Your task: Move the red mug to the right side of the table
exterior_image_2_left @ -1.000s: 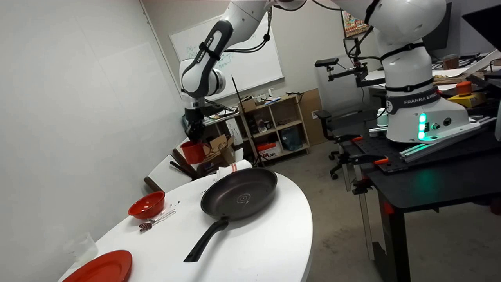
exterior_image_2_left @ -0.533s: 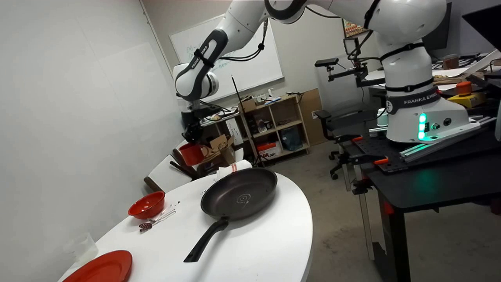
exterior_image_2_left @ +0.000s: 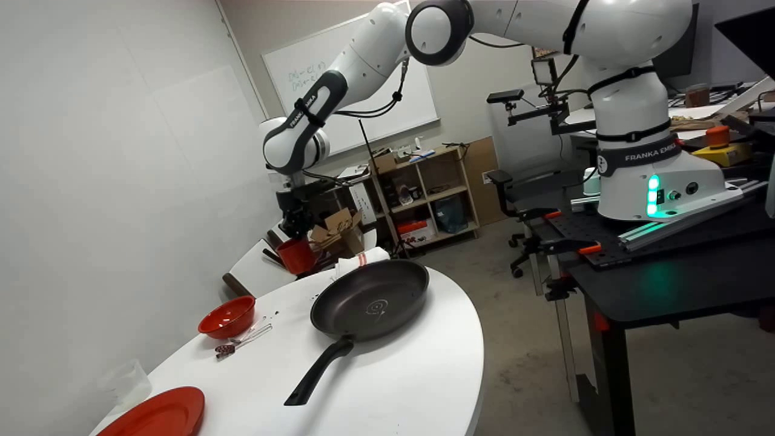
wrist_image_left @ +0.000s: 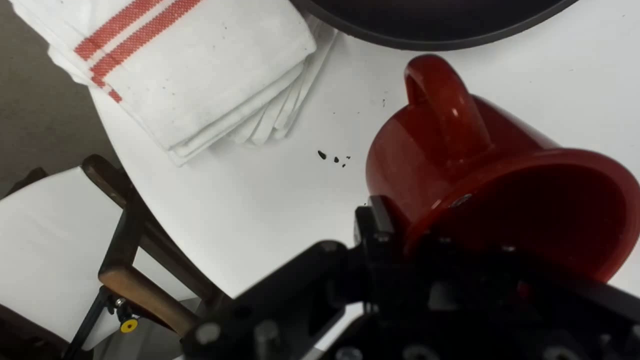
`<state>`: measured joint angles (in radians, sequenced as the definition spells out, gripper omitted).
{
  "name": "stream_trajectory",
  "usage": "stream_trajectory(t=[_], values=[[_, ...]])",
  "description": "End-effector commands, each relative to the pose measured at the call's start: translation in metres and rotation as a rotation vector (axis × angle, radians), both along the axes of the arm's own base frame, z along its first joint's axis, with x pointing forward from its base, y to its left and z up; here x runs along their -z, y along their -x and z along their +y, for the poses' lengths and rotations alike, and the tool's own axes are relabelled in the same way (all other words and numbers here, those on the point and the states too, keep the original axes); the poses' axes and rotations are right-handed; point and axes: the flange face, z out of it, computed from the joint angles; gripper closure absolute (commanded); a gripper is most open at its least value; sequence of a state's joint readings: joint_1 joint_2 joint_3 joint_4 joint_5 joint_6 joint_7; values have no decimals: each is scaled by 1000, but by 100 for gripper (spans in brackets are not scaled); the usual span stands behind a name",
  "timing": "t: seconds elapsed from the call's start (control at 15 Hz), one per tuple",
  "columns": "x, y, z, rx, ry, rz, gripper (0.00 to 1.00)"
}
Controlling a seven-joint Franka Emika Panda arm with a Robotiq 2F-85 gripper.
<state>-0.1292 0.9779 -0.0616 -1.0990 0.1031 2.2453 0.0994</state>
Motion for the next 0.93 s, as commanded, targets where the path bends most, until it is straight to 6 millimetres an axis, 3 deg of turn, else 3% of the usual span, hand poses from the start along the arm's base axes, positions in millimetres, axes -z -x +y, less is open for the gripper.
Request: stream_trajectory(t=[0.0,0.47,0.87], values=[[21,-13,-3,27,26,25,98],[58,-17,-10,44,44,27,98],[77,-20,-10,-2,77,10,98]])
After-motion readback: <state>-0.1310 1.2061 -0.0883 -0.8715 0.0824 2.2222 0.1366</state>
